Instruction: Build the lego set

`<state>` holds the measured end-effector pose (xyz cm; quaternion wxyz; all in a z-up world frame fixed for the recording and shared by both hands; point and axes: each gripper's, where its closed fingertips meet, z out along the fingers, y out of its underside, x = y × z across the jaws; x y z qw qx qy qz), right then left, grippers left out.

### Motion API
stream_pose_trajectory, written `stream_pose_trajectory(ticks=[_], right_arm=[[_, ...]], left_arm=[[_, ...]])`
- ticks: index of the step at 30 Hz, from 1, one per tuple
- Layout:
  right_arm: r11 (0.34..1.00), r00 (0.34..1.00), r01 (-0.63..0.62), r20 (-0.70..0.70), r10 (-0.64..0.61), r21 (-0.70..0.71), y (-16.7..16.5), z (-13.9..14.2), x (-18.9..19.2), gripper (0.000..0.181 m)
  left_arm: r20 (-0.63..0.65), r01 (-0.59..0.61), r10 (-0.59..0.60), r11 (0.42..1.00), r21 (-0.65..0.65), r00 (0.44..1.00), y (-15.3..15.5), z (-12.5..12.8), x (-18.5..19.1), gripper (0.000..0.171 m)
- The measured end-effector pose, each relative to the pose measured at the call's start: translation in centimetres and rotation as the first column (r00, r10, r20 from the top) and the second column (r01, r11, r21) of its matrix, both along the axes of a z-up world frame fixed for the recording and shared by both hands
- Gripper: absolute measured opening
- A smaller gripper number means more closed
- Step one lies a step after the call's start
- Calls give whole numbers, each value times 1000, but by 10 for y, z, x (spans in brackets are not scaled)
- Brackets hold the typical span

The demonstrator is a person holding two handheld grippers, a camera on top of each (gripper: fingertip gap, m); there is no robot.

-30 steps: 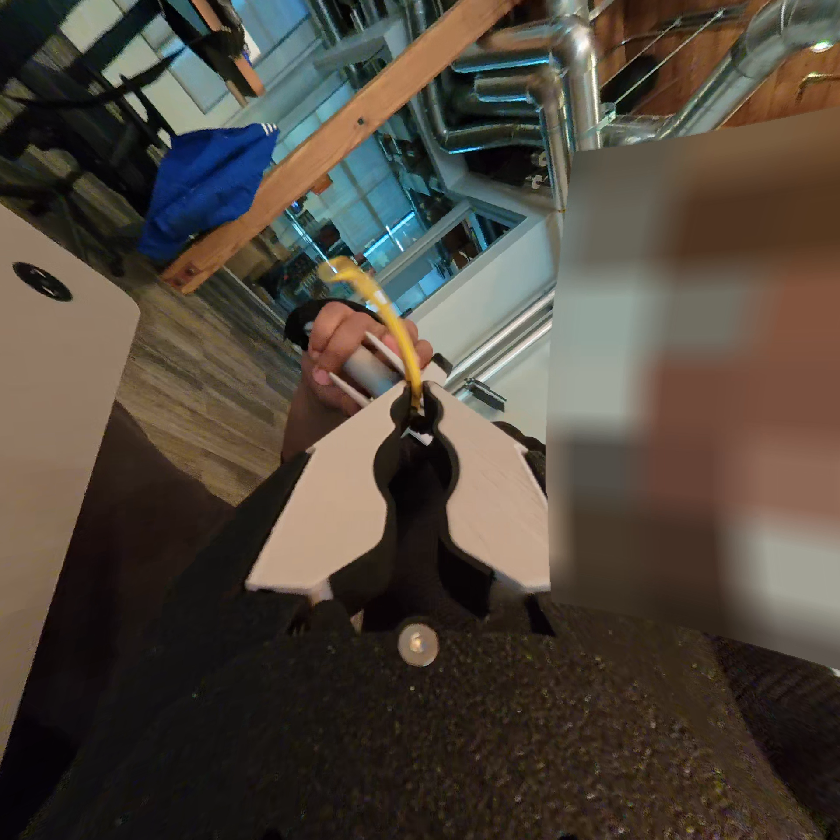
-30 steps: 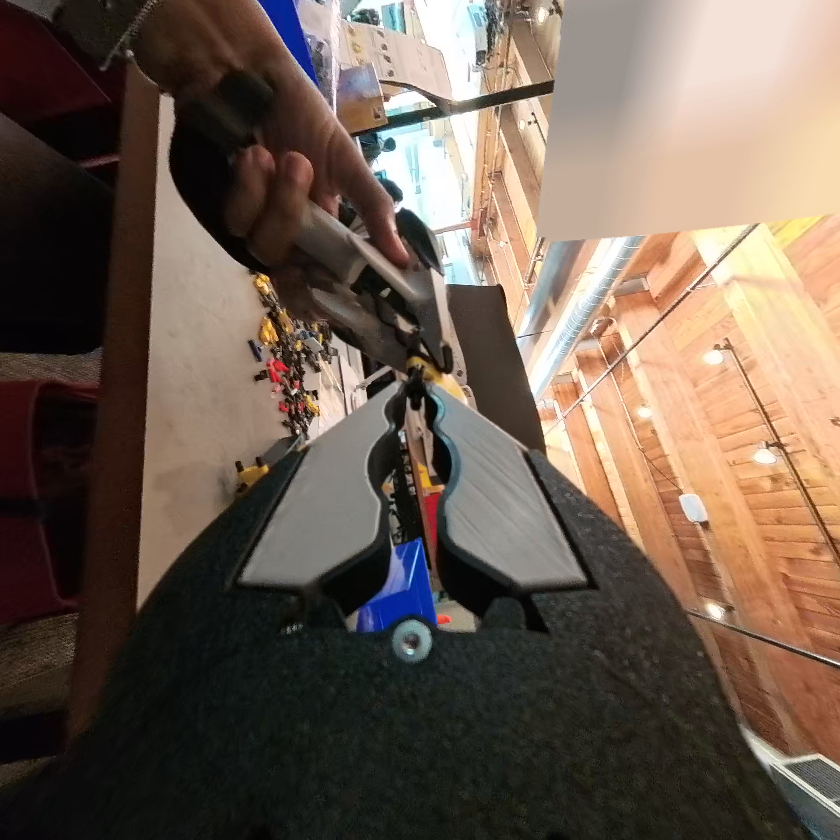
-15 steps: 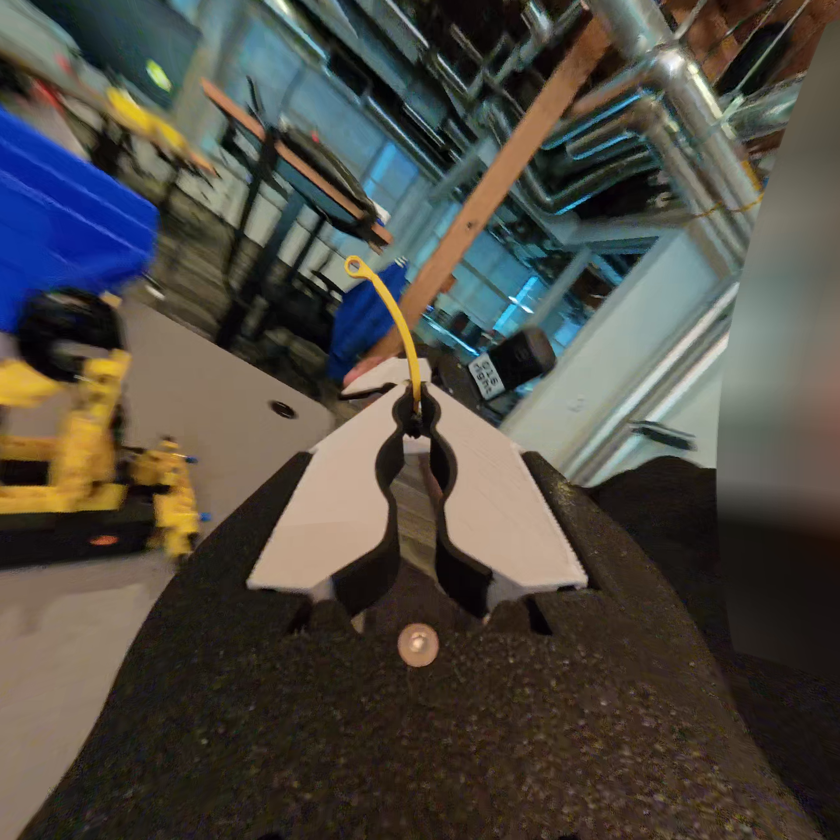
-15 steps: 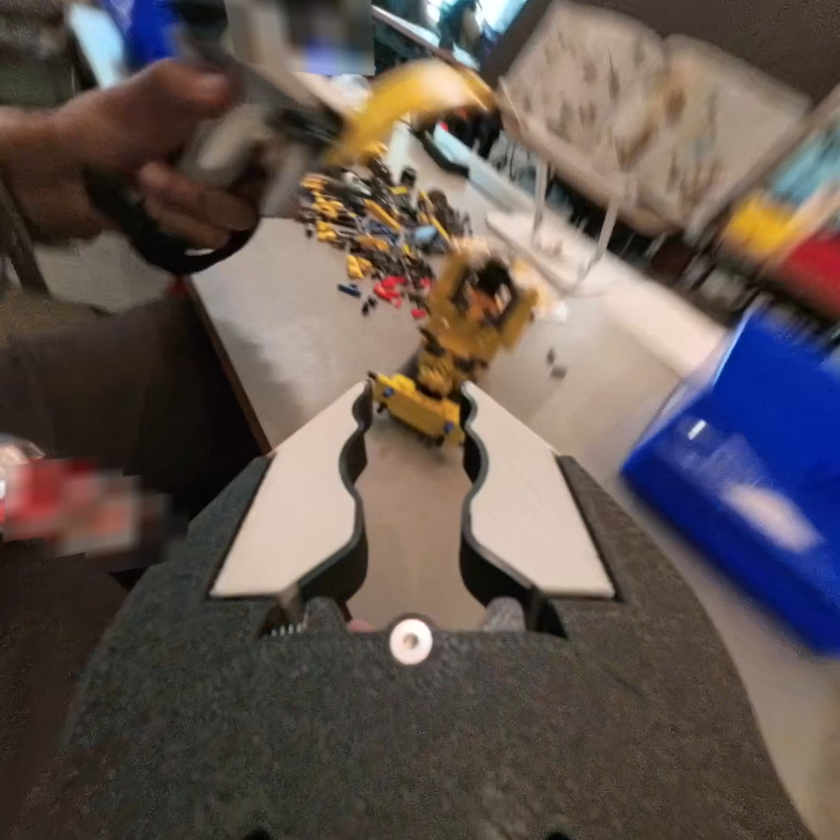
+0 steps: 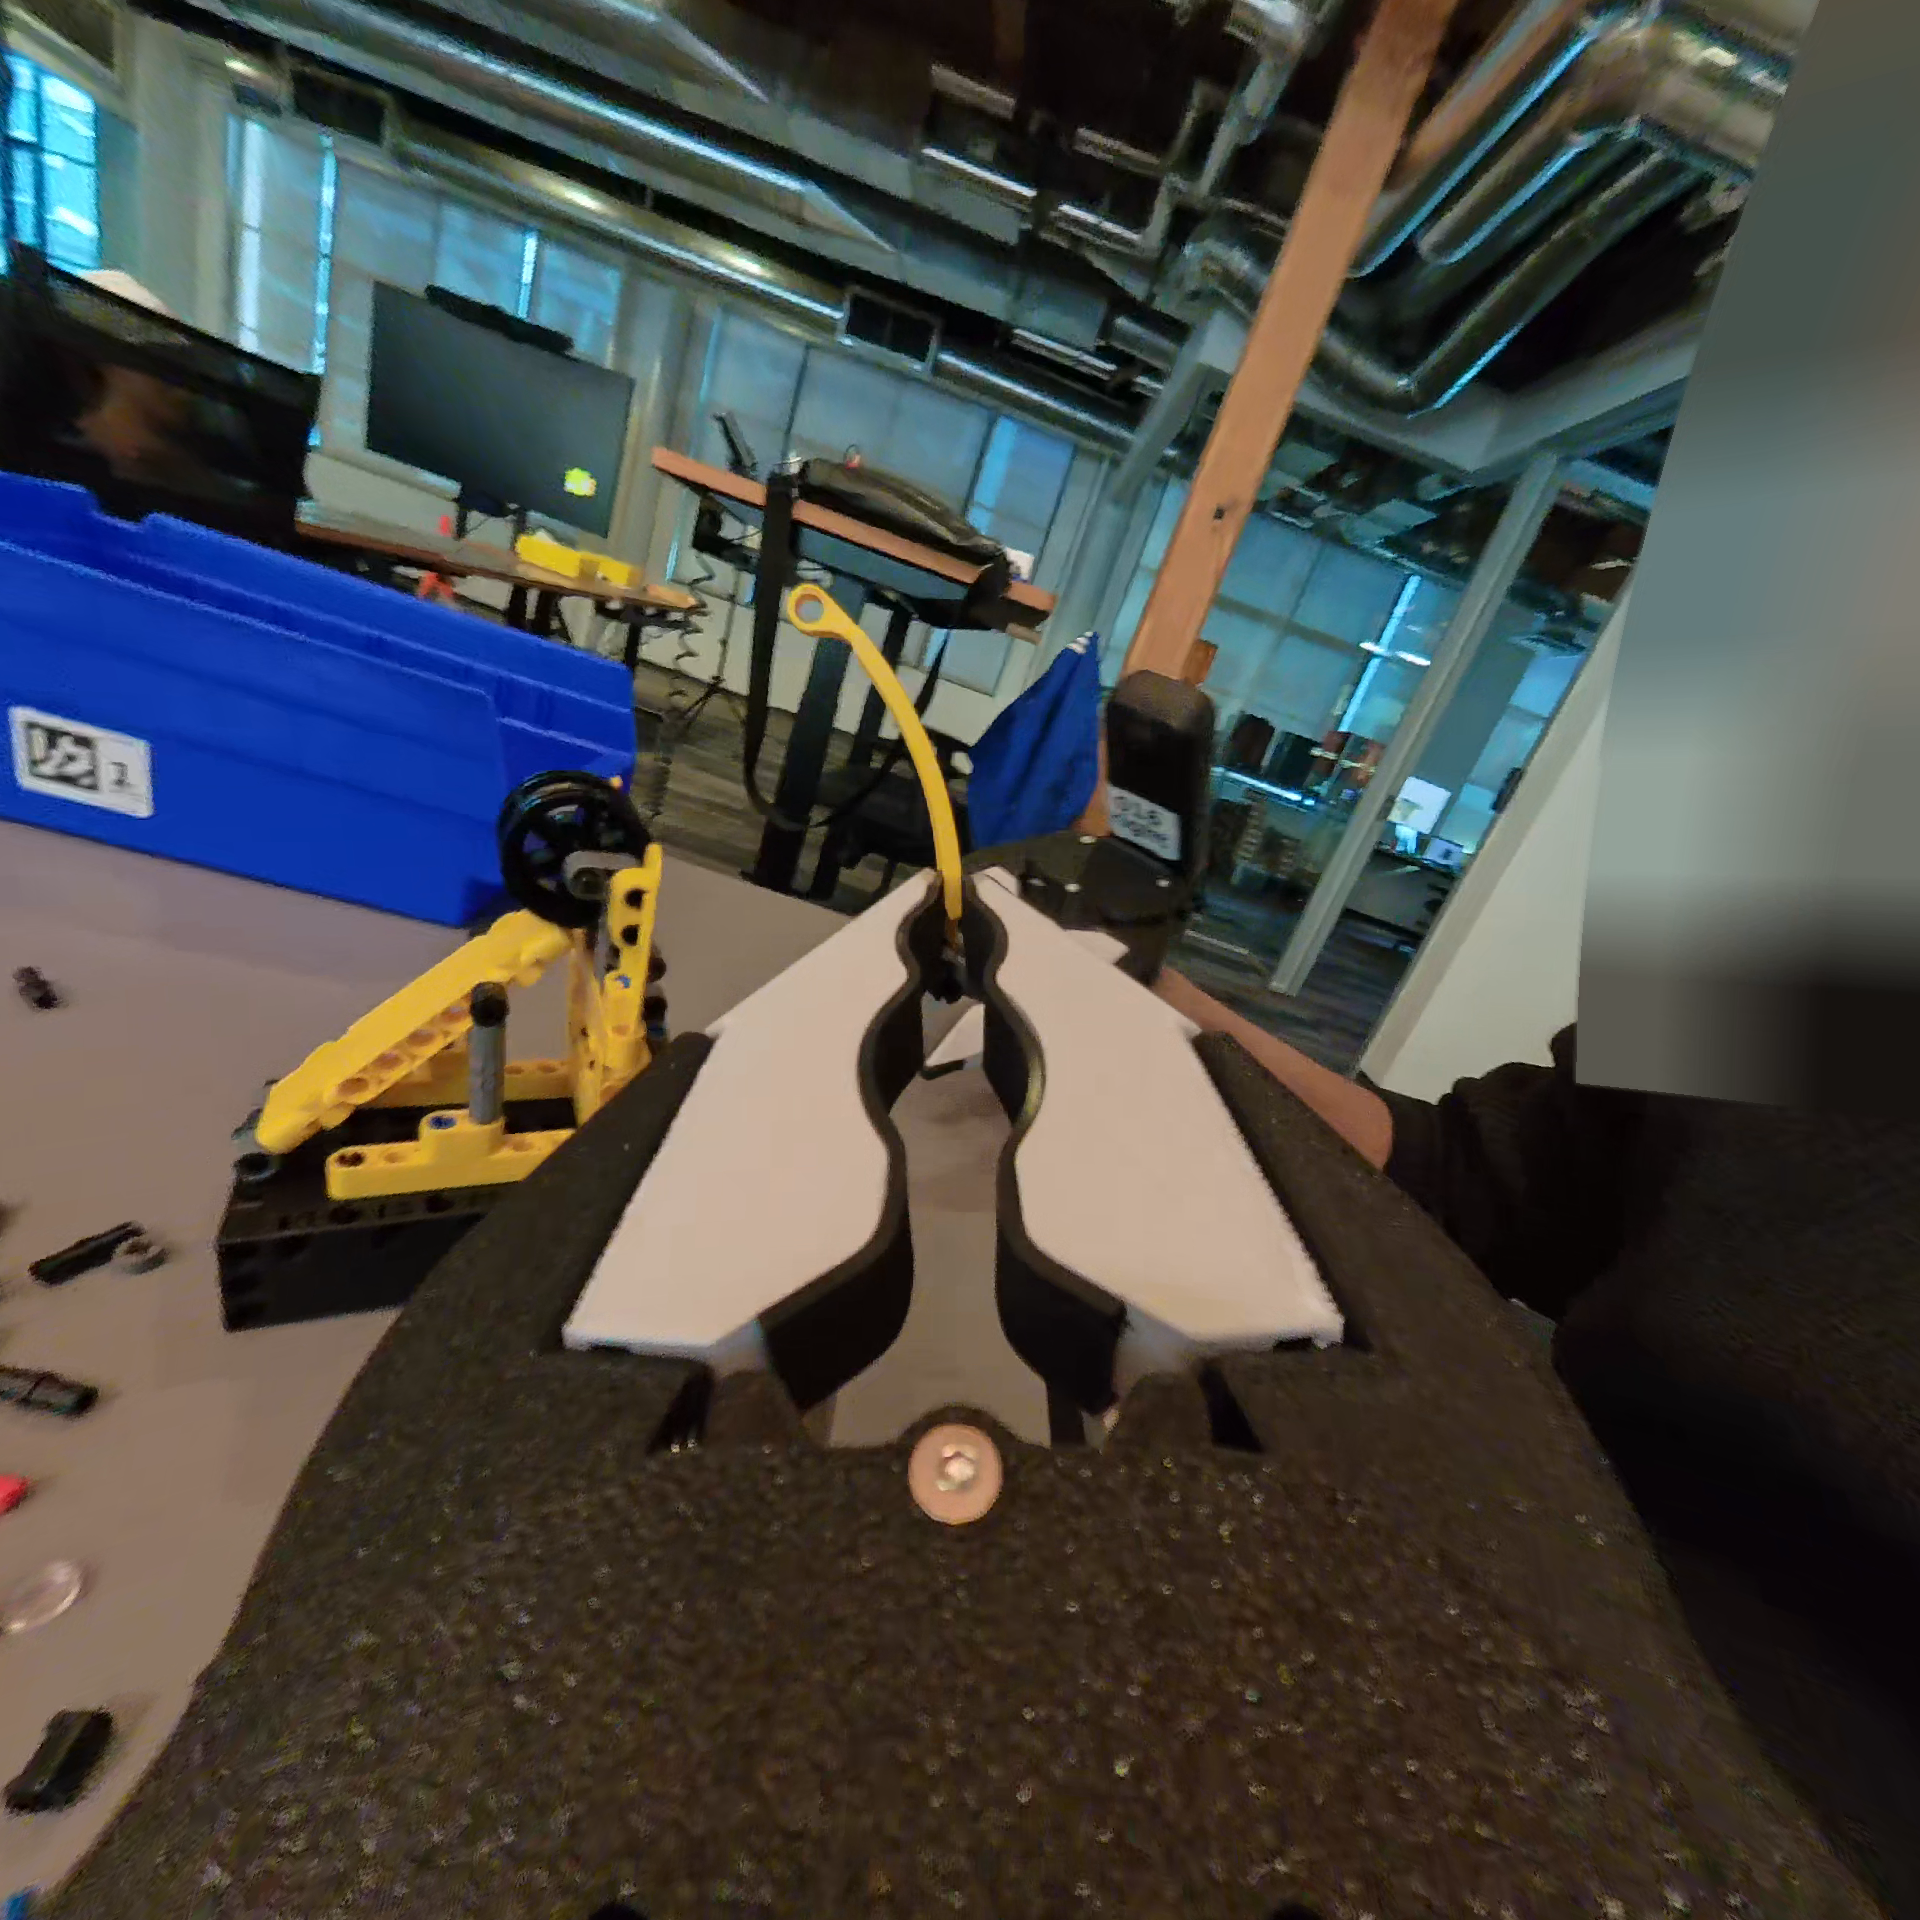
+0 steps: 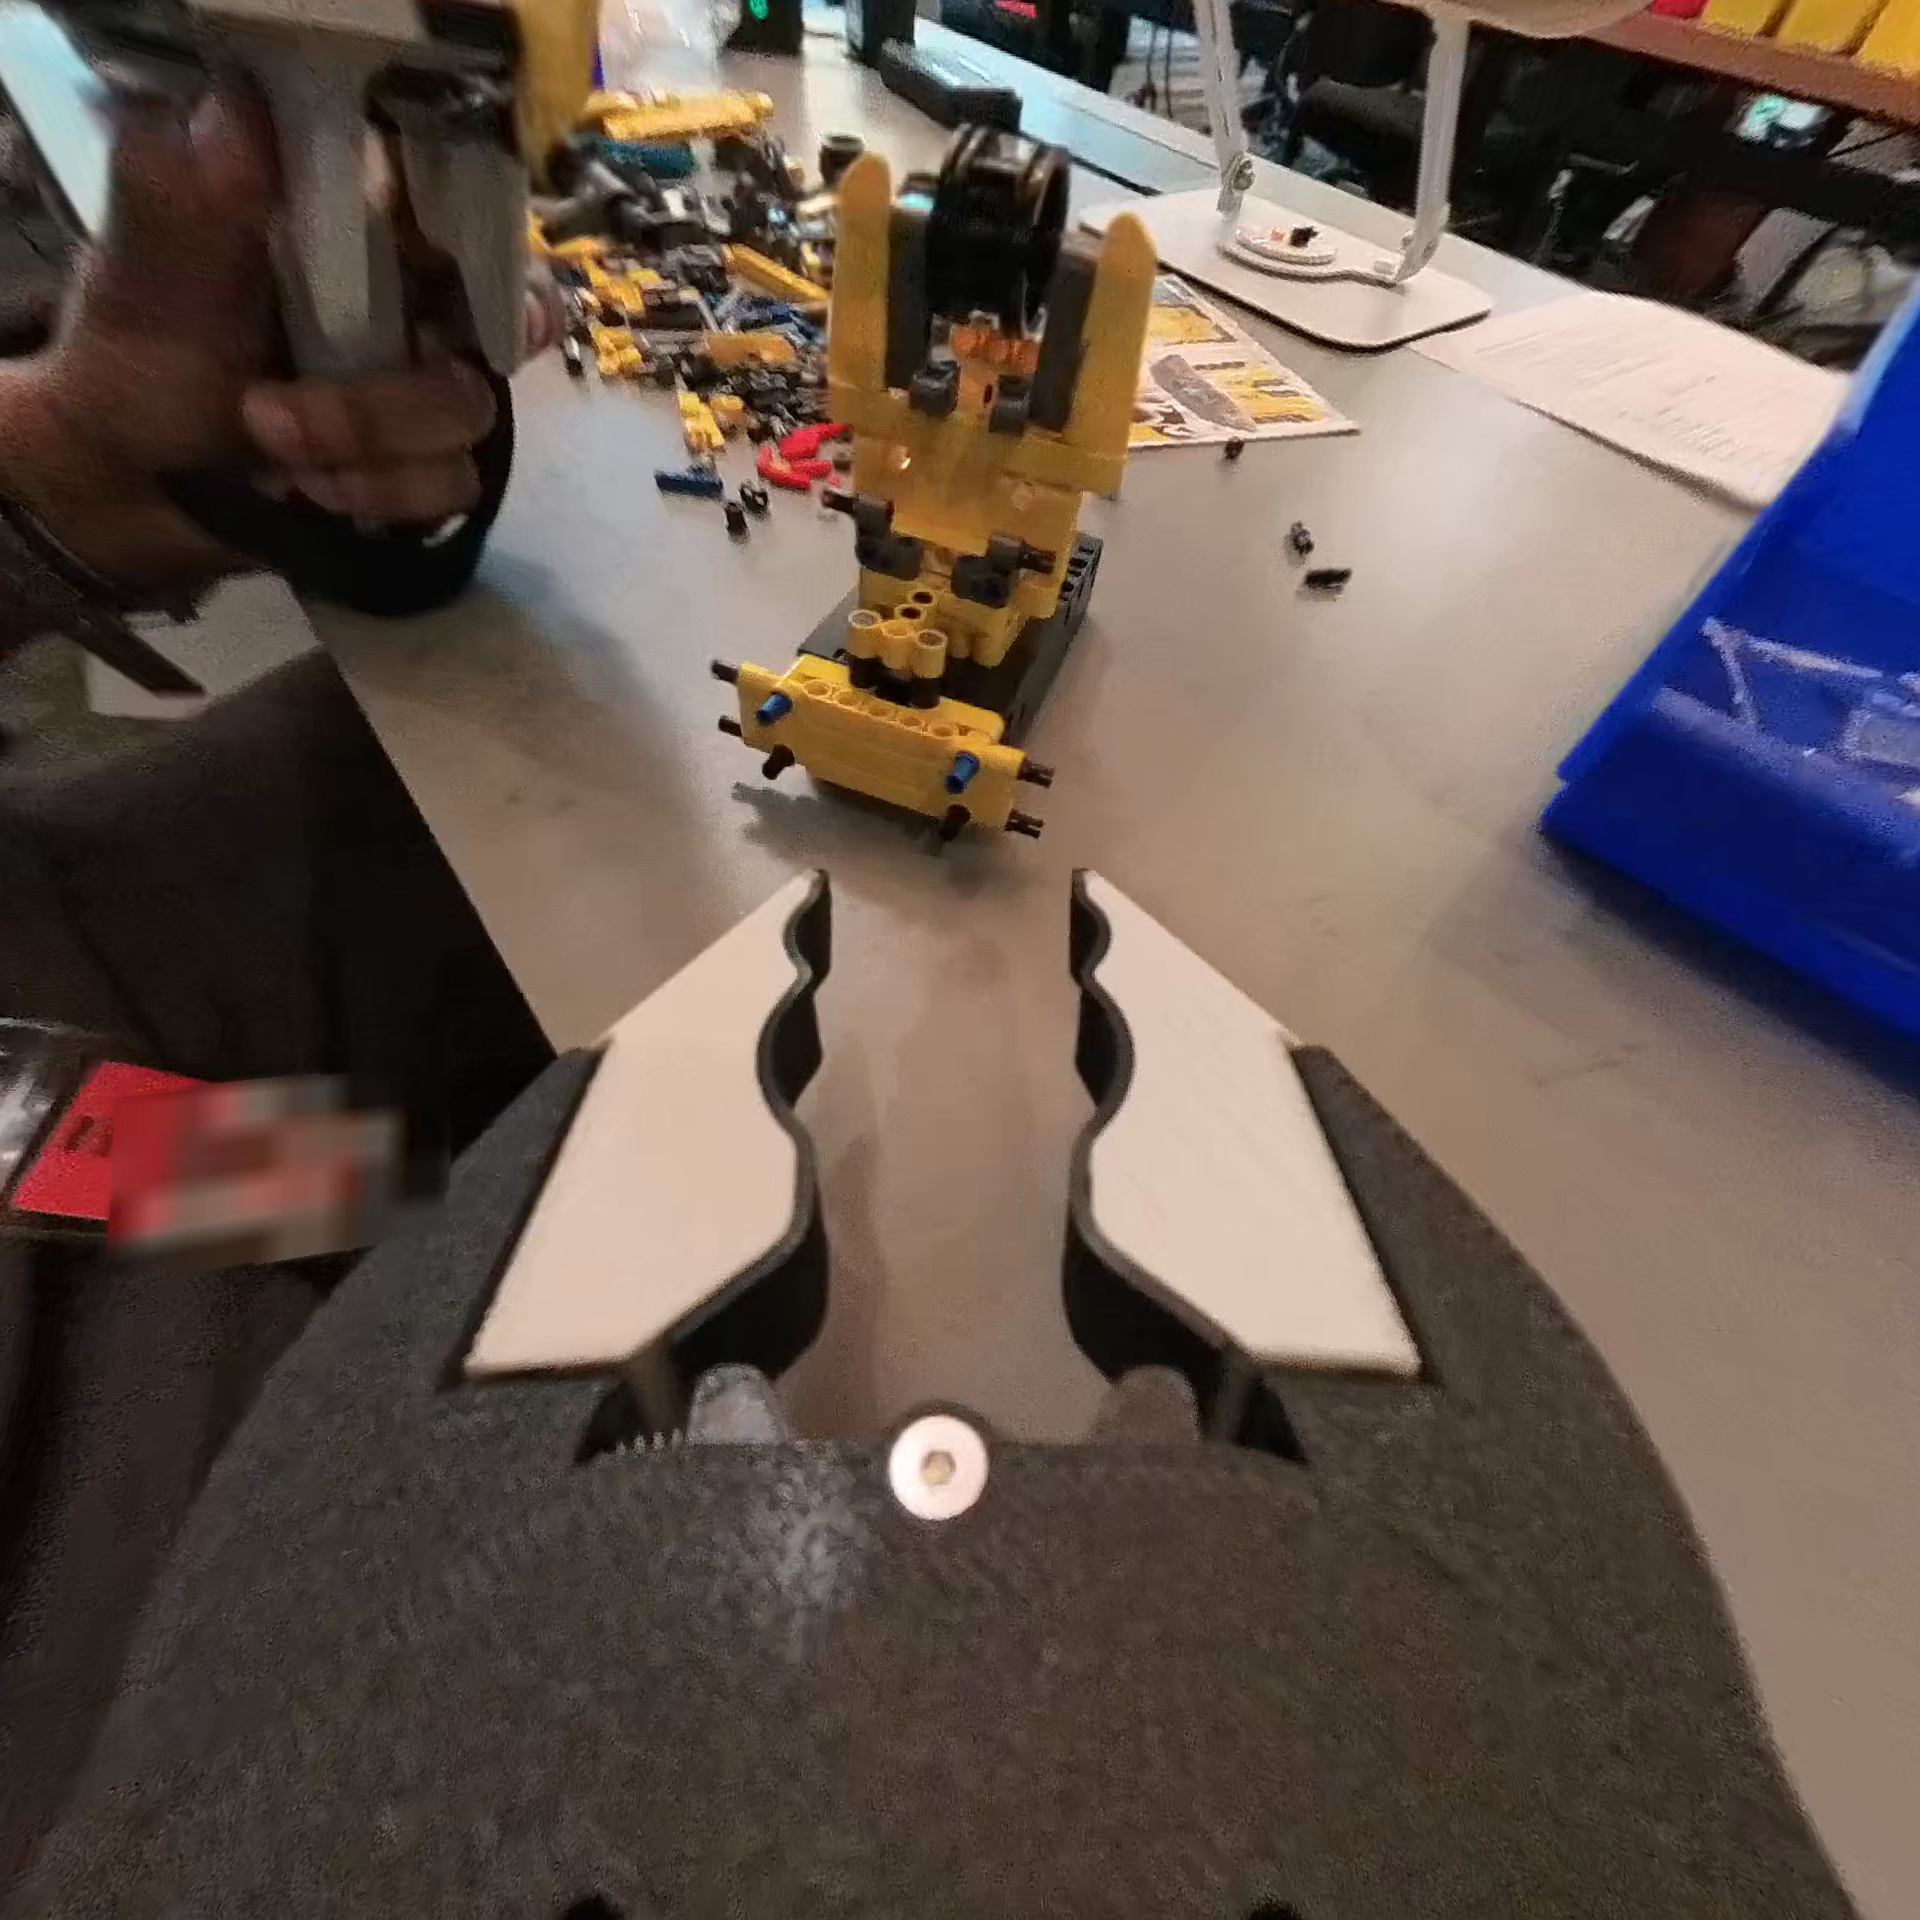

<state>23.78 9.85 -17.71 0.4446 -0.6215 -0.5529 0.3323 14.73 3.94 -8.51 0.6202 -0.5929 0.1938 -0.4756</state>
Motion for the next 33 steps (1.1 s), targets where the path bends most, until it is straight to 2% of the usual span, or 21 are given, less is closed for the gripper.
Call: stream_pose_trajectory(ticks=[4,7,12,17,22,26,28,30,33], right_arm=[[995,999,20,34,-24,101,0,2,-8,46],[996,1000,11,0,-11,86,-1,10,-13,46],[996,996,-35,-81,28,-88,-1,17,-15,45],[939,995,-97,-56,83,-330,0,6,-18,45],[905,992,-121,-93,91,-408,7,11,-26,45],[949,999,-41,-42,30,-311,32,7,-38,52],[945,998,-60,-30,53,-323,30,5,-39,53],[941,997,-75,-18,73,-331,27,3,-40,54],[940,995,-91,12,101,-328,23,-2,-42,55]], left_arm=[[-13,9,-9,999,-43,1000,4,-6,3,1],[-34,-1,0,999,-32,999,2,-7,5,1],[-69,-8,4,999,-50,998,3,-11,9,1],[-92,-14,2,991,-131,996,10,-20,9,1],[-86,-69,56,985,-158,995,17,-23,1,1],[-159,-202,169,955,-218,973,18,-32,-16,1],[-273,-342,280,914,-218,920,19,-41,-36,1],[-361,-432,335,871,-233,870,19,-52,-52,1],[-354,-469,351,816,-339,867,15,-62,-55,1]])
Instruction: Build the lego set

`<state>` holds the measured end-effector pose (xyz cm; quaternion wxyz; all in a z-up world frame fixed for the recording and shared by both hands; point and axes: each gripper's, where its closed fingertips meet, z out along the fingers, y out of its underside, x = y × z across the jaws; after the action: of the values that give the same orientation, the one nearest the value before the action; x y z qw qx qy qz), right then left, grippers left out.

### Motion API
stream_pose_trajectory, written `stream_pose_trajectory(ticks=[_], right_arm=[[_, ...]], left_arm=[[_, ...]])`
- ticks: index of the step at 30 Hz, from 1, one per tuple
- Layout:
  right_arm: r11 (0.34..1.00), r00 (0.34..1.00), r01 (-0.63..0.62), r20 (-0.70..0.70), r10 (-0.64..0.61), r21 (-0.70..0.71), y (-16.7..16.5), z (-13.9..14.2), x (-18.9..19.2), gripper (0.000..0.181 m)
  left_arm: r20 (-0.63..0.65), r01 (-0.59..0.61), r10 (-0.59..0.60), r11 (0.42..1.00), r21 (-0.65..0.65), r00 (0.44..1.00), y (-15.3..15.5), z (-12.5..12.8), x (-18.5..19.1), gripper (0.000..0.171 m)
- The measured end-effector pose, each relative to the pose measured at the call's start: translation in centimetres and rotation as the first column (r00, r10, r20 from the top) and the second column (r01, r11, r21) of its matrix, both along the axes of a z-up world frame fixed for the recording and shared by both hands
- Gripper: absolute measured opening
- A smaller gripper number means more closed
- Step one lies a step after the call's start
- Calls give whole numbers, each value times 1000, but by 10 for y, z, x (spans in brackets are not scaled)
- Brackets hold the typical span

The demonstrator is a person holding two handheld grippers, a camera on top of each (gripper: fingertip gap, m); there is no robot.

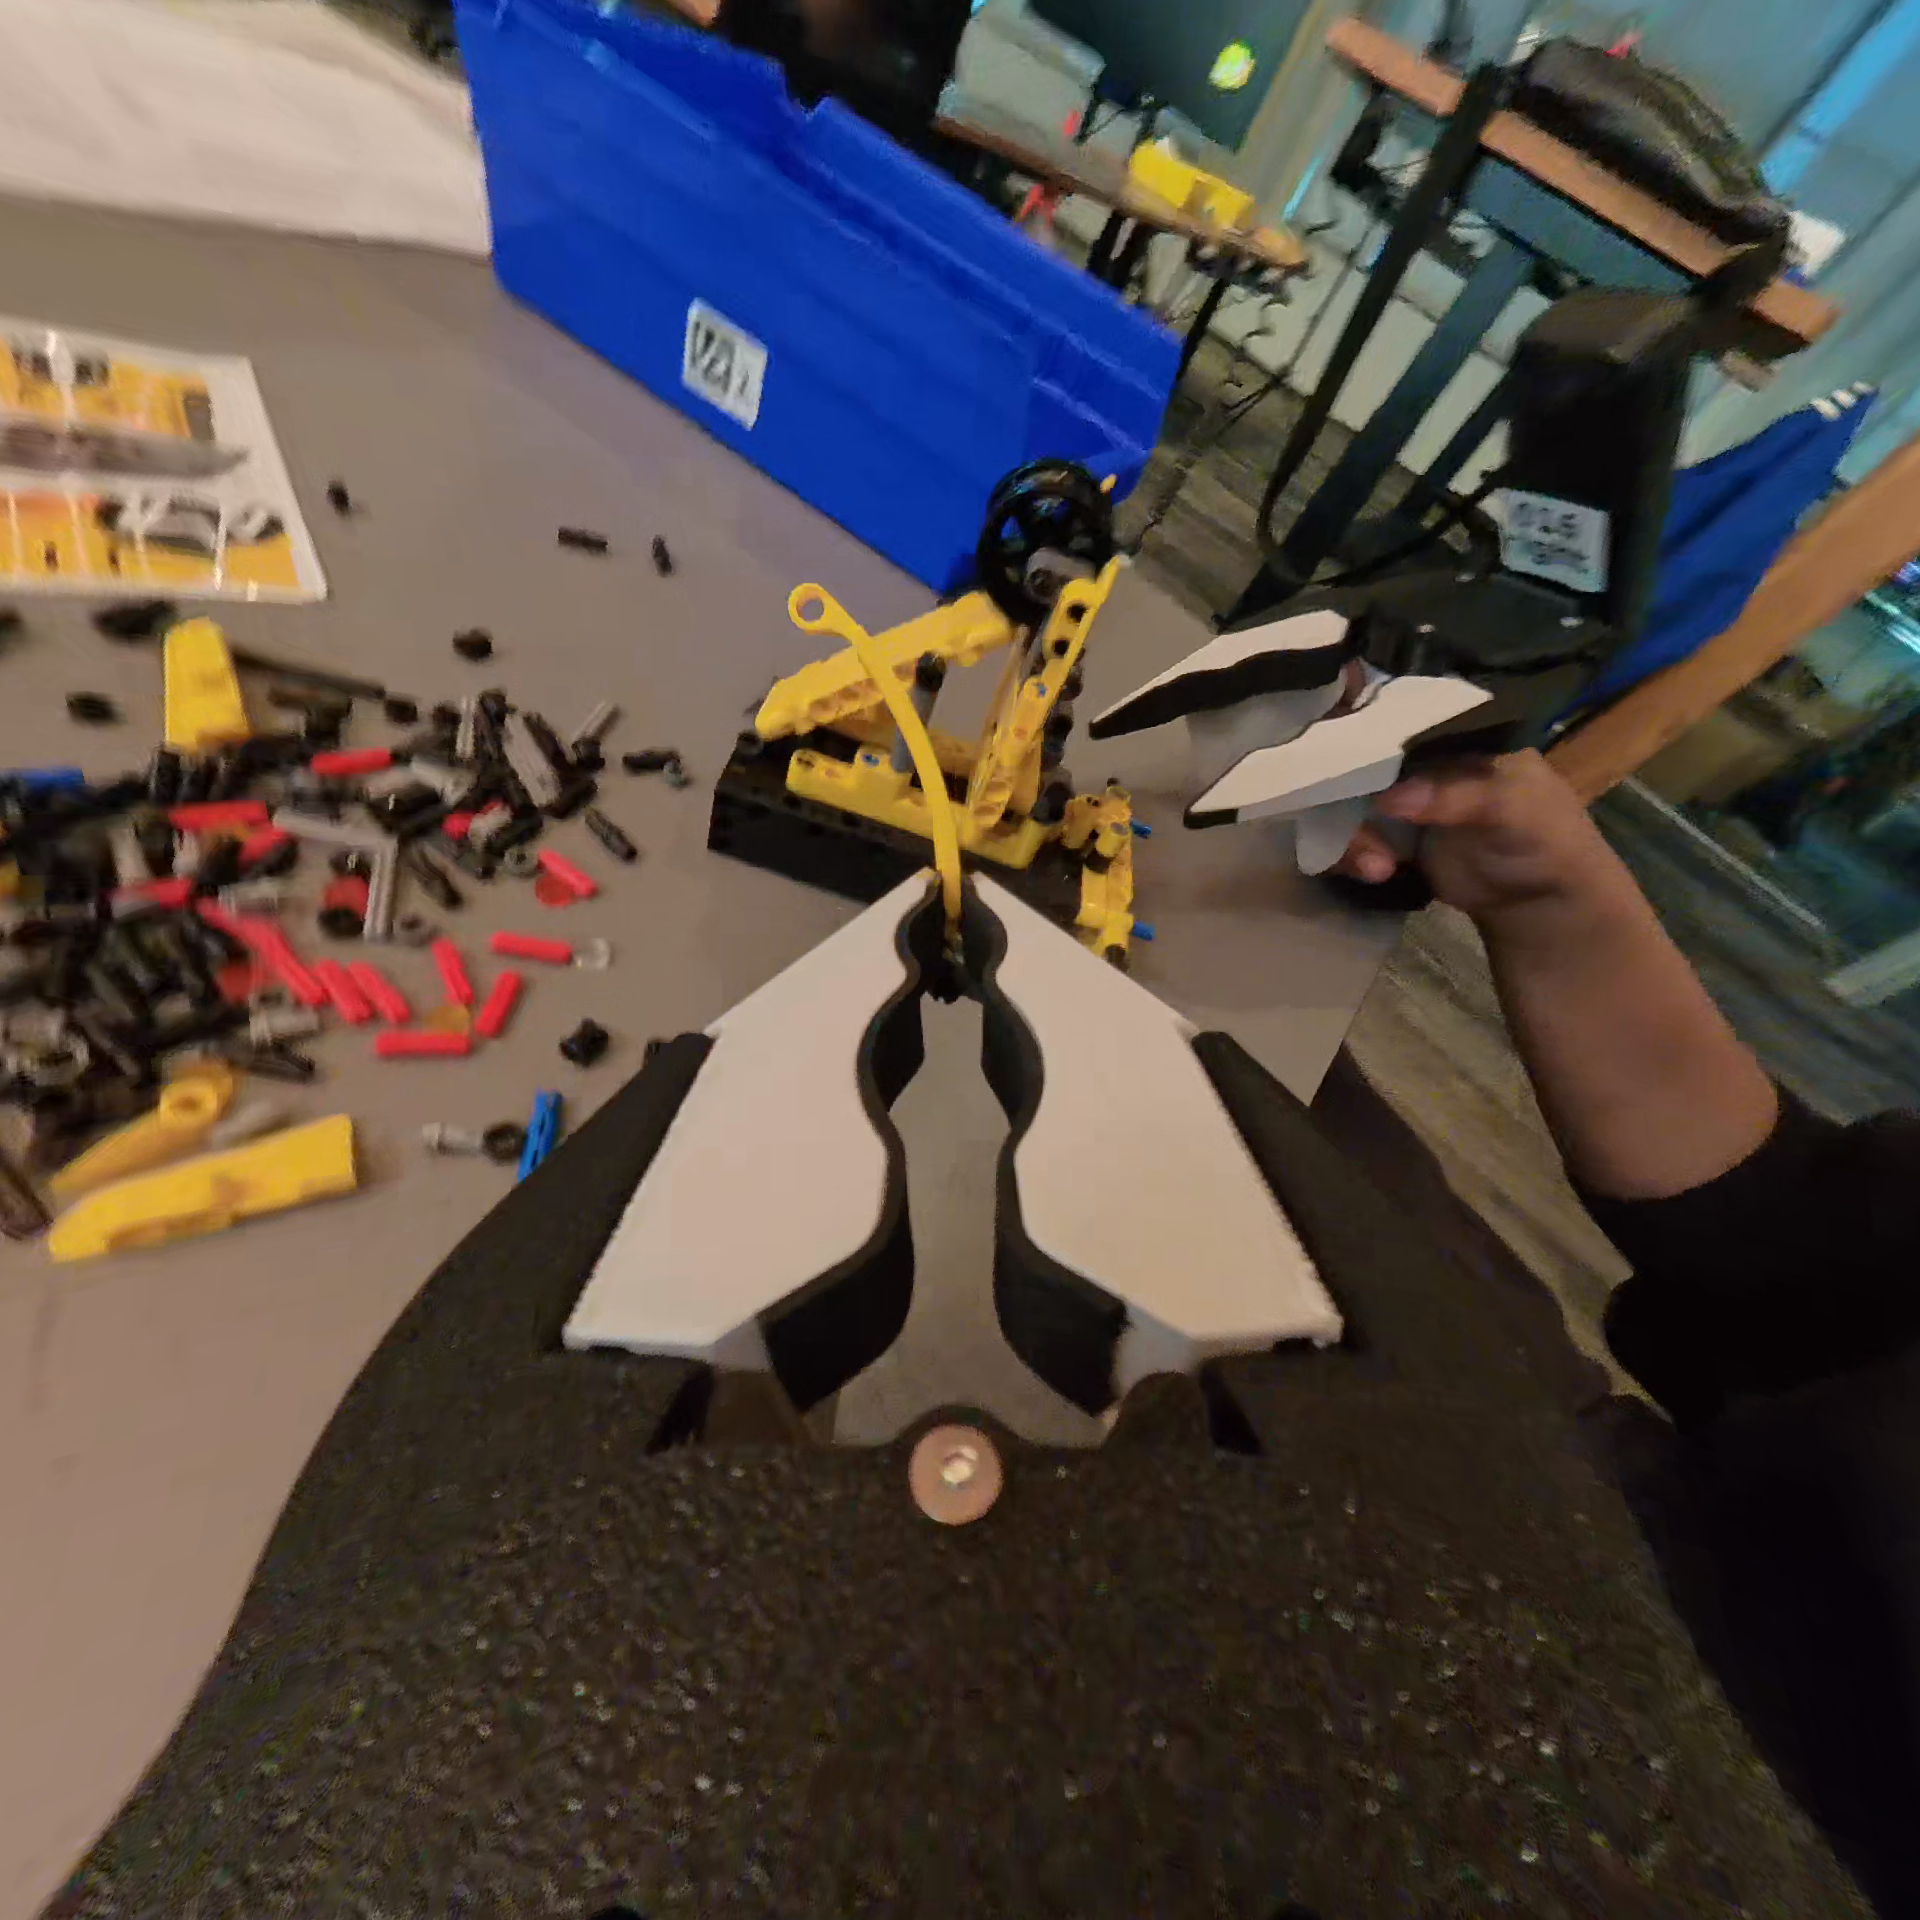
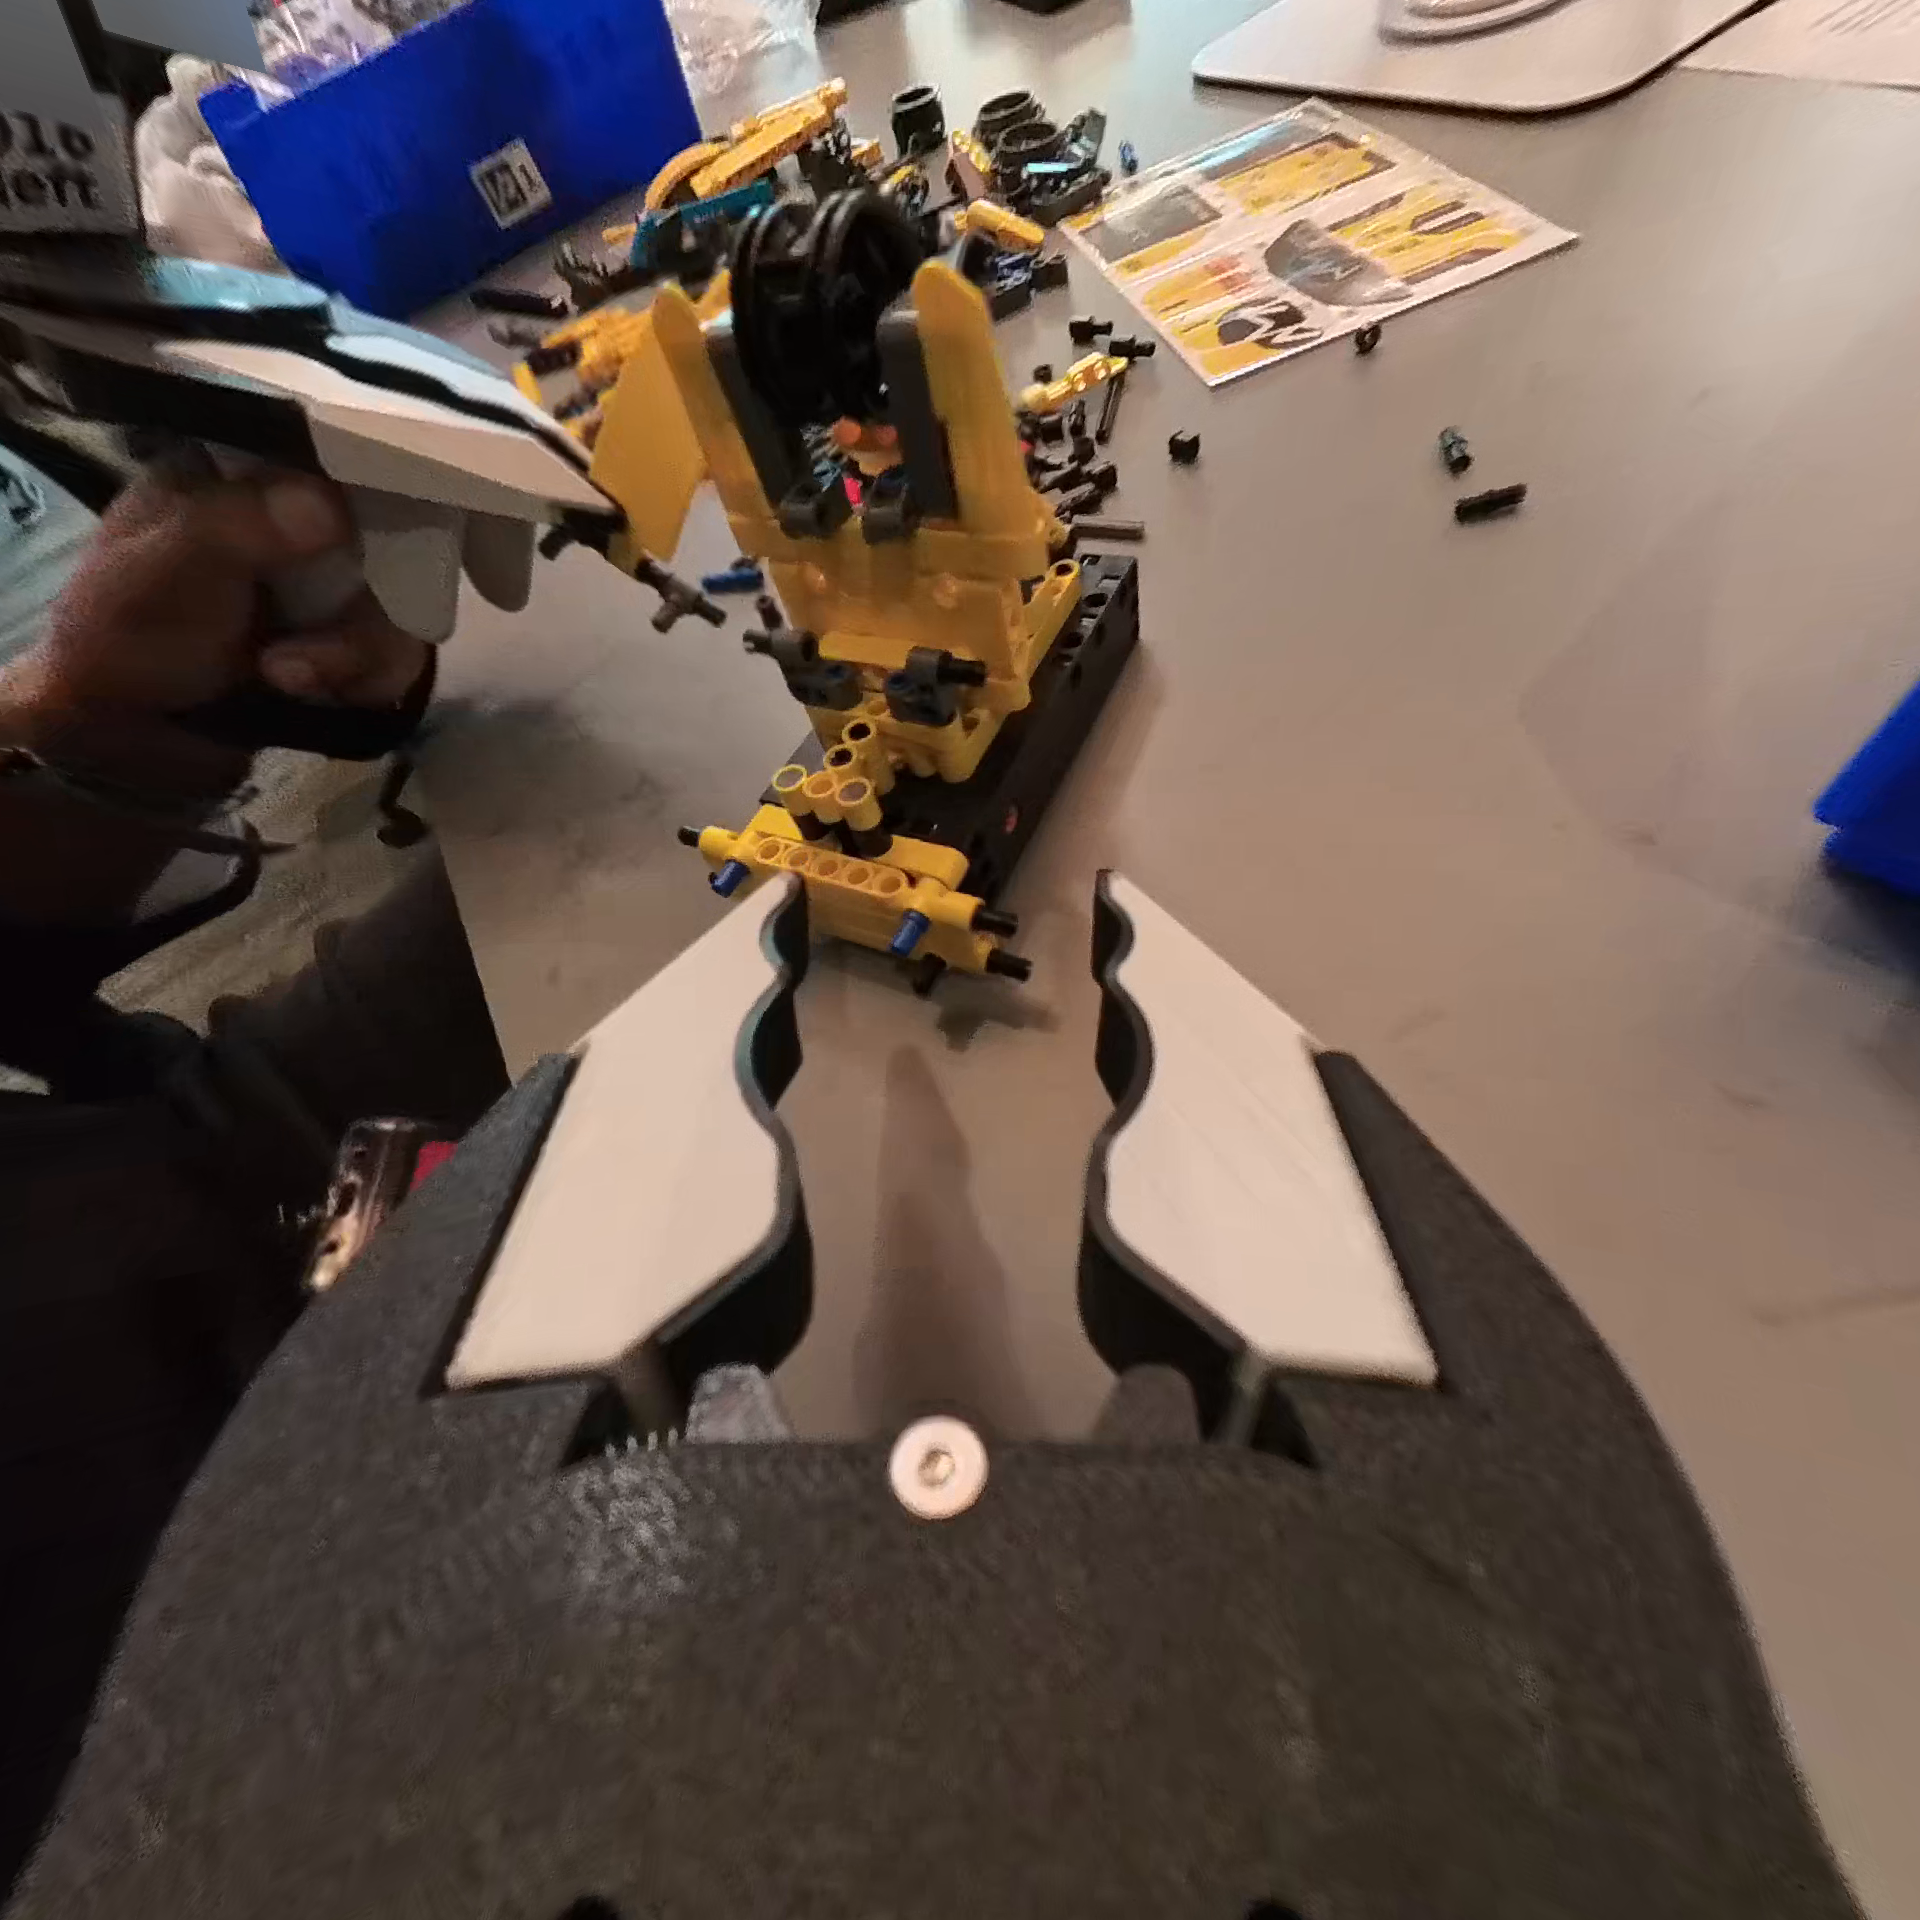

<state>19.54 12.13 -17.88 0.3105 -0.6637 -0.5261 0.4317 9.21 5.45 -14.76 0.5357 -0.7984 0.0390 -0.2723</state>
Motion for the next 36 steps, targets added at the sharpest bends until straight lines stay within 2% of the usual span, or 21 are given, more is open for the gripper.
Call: stream_pose_trajectory(ticks=[3,6,9,12,18,21,24,27,30,33,36], right_arm=[[999,998,-11,67,7,47,-3,-10,-2,55],[994,987,-50,155,34,96,-10,-23,-5,57],[990,976,-78,213,52,119,-18,-31,-2,59],[989,974,-77,221,47,129,-26,-32,4,59],[981,973,-150,196,124,125,-54,-31,14,59],[981,980,-139,165,116,136,-55,-27,14,59],[986,988,-82,140,62,146,-42,-21,22,59],[989,997,-2,76,-9,150,-25,-9,33,58],[991,996,84,-21,-82,109,-9,9,38,58],[992,985,117,-135,-111,36,-2,38,36,58],[989,942,141,-302,-145,-36,-4,80,27,57]], left_arm=[[17,-86,88,994,-72,996,1,-12,-6,1],[98,-21,38,987,-162,994,8,-22,11,1],[114,11,11,982,-187,993,17,-22,22,1],[88,12,5,980,-198,996,26,-25,25,1],[151,67,-36,976,-209,988,39,-27,27,1],[211,123,-77,969,-214,974,47,-26,31,1],[263,149,-89,965,-218,961,54,-25,27,1],[227,88,-55,986,-138,972,57,-13,2,1],[170,50,-59,997,58,984,56,16,-16,1],[157,138,-180,960,243,971,48,55,-8,1],[46,289,-330,879,379,943,34,83,14,1]])
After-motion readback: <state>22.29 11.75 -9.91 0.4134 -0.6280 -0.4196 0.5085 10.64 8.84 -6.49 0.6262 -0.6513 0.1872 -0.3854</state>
